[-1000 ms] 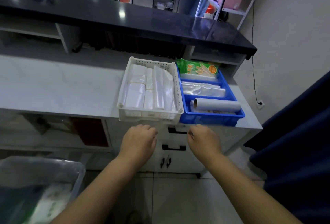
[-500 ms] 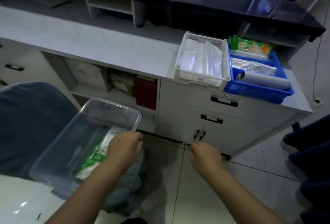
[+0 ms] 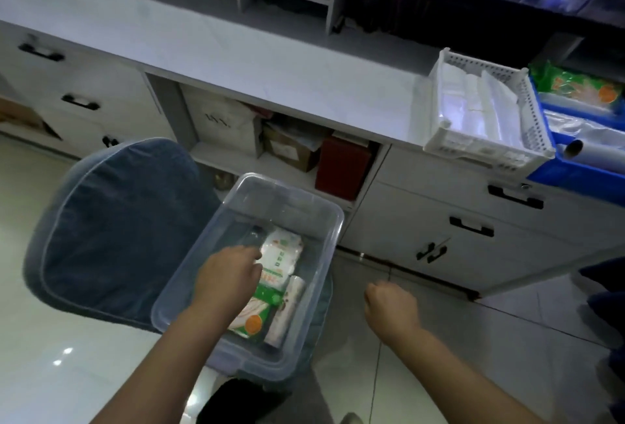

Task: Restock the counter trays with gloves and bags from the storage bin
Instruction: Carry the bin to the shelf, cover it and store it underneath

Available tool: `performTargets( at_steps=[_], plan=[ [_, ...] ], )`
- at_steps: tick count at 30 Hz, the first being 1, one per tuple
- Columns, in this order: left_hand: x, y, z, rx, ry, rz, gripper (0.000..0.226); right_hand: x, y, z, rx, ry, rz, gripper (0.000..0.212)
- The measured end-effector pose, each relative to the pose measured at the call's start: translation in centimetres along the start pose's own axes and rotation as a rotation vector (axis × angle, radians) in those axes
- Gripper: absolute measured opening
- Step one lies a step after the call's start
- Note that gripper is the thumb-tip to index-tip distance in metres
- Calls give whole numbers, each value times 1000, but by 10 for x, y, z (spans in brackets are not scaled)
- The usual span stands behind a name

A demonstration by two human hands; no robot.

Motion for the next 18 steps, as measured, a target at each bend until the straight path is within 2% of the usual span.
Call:
performTargets(
  at_steps=[8,13,18],
  plan=[
    [151,3,-81,138,-18,38,24,83,71,-55,260,449,-288,16],
    [184,49,-104,307,-38,58,34,100,106,-58,285,767,-538,24],
    [199,89,-110,461,-138,102,45,103,130,-57,279,881,-630,24]
  ],
)
Point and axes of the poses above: each hand's wrist, its own z-axis away from the middle knuckle, its own y-axis out of the palm, x = y × z, the point moved 6 cm from there along -z, towards the middle knuckle, and after that the axes turned 2 degrees about -x, right-handed, at the moved point
